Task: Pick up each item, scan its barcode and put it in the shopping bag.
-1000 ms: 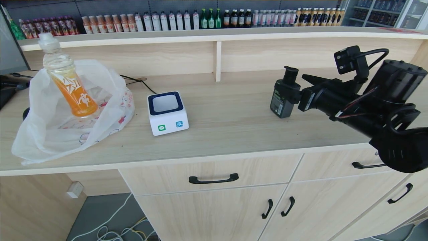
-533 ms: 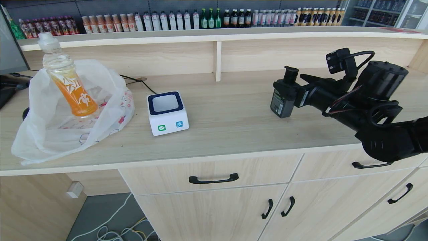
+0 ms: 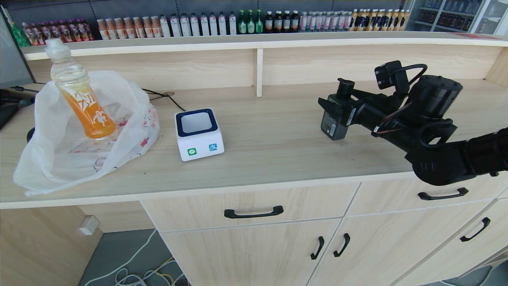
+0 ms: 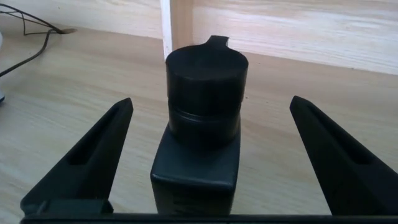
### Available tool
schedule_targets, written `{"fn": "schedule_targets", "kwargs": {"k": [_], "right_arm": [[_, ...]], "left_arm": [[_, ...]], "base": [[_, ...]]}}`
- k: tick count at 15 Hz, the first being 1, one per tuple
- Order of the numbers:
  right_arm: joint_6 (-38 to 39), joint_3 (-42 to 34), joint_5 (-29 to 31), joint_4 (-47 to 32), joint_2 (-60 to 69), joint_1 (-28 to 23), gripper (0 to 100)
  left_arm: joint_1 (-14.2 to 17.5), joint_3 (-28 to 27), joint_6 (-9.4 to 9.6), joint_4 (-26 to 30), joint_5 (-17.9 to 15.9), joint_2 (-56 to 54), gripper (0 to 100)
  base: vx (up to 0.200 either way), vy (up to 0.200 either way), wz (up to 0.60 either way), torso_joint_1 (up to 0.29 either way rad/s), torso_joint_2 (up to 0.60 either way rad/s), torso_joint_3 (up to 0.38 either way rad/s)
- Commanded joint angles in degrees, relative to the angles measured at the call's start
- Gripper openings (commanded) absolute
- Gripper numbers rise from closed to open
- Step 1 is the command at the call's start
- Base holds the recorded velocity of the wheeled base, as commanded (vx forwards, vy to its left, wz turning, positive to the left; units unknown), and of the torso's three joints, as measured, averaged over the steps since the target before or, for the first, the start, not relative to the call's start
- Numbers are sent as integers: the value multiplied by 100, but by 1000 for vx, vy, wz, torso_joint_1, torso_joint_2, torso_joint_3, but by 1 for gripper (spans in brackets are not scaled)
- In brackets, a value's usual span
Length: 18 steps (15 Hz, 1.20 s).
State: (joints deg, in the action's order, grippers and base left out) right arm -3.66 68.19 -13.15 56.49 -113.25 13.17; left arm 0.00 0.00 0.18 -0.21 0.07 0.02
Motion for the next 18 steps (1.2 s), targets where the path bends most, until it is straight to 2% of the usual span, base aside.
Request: {"fn": "schedule_targets", "kwargs": {"k": [1,16,17,18], "right_arm": [[-3,150,-3,2,-224,2,100],[-3,203,6,46,-479,11,100],[-3,203,-3,46,-479,19,0],[-3,203,6,46,-479,19,0]], "left_arm": [[0,0,-1,-6,1,-2,100],[0,0,-1,3,1,-2,100],[0,0,-1,3,1,-2,100],[0,0,-1,3,1,-2,100]], "base": [[0,0,0,0,0,0],[0,0,0,0,0,0],[0,0,0,0,0,0],[0,0,0,0,0,0]]}}
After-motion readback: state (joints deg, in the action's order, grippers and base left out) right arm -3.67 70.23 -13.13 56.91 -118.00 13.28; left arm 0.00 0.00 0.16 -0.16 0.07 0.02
